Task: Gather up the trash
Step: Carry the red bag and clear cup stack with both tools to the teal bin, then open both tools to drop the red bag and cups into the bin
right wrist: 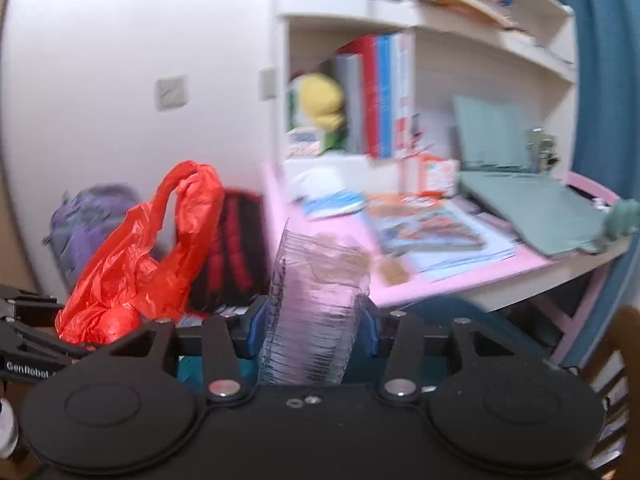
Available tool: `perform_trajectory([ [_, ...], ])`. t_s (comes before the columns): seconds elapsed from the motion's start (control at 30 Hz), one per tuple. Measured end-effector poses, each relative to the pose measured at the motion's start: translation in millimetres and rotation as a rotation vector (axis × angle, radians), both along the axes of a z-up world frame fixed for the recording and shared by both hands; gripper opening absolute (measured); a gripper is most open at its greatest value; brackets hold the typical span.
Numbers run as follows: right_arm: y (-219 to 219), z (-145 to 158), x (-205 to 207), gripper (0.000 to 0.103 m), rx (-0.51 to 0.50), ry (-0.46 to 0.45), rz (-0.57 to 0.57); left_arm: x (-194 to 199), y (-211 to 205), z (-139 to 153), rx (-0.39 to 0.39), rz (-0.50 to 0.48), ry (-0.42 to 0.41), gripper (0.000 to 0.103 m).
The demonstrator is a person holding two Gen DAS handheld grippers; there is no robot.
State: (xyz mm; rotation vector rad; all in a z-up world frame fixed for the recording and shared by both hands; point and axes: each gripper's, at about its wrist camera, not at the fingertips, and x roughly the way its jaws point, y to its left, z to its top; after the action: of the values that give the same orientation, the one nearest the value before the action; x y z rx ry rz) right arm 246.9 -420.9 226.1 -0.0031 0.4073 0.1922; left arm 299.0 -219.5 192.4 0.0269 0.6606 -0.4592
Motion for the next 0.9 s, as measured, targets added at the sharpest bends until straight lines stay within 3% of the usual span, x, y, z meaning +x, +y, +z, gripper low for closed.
perform_trajectory([
  [0.13, -36.4, 13.6, -0.2, 0.045, 0.005, -0.039, -0.064, 10.3, -53.7, 20.6, 0.008, -0.063, -0.025, 0.059],
  [0.3, -74.5, 11.2, 6.1, 0.045, -0.021, -0.025, -0.136, 37.9, -109.5, 18.5, 0.022, -0.11, -0.001, 0.06],
  [0.57, -110.1, -37.4, 31.0, 0.045, -0.047, 0.109, -0.158, 83.5, -176.9, -28.8, 0.101, -0.153, 0.145, 0.06],
  [0.9, -116.2, -82.4, 60.2, 0.045, -0.09, 0.268, -0.138, 111.7, -214.3, -83.6, 0.252, -0.191, 0.259, 0.06],
])
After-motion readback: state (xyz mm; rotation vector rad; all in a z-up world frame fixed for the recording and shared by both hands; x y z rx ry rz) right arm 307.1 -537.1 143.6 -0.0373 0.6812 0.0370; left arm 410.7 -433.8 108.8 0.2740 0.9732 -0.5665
